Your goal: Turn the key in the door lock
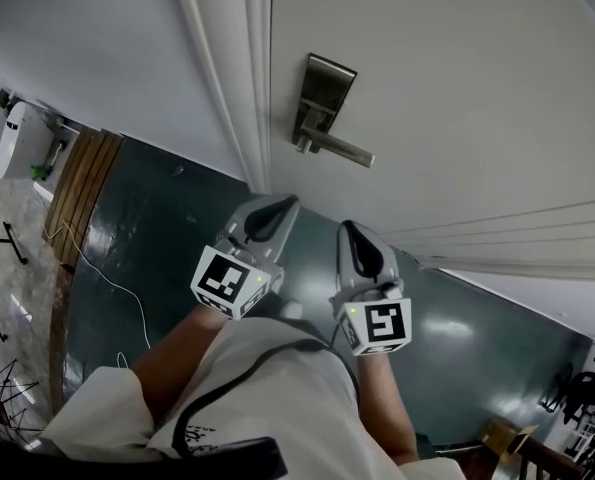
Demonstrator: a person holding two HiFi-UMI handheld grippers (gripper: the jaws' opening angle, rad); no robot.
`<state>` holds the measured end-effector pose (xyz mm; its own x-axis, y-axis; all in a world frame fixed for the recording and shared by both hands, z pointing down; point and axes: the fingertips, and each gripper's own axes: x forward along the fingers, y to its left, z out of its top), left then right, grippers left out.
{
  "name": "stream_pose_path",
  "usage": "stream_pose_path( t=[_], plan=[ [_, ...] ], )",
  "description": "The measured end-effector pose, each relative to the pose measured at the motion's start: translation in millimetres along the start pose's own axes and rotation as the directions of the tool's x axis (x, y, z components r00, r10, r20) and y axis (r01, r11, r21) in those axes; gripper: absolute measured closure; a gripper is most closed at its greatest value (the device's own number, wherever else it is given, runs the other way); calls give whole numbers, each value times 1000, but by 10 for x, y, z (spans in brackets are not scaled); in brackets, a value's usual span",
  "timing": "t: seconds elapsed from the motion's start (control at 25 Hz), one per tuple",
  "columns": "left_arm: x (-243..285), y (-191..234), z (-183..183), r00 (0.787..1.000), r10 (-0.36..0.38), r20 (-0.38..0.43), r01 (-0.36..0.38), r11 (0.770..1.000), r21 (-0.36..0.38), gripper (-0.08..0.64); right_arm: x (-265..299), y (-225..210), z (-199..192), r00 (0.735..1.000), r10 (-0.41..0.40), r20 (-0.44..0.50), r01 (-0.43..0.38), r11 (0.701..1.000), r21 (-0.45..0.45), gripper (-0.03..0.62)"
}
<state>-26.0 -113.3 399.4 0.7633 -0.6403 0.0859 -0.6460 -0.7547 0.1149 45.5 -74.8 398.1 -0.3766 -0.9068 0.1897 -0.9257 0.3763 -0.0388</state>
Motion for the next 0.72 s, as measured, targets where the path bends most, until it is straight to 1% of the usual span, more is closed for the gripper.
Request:
stream_pose_path(
  t=[0.2, 0.36, 0.48, 0.72],
  plan=[
    [9, 146, -13, 1000, -13, -11, 14, 1000, 20, 552, 74, -10, 7, 999, -36, -3, 36, 999, 7, 584],
    [44, 242, 4, 1000, -24, -8, 24, 1000, 5, 554, 133, -45, -9, 998, -60, -5, 61, 998, 12, 584],
    [91, 292, -14, 1000, -29, -12, 29, 1000, 10, 554, 174, -61, -16, 998, -65, -7, 65, 998, 16, 584],
    [158, 394, -120, 999, 18, -43, -16, 998, 56, 554, 242, -119, -9, 999, -50, -10, 50, 999, 13, 584]
  ],
)
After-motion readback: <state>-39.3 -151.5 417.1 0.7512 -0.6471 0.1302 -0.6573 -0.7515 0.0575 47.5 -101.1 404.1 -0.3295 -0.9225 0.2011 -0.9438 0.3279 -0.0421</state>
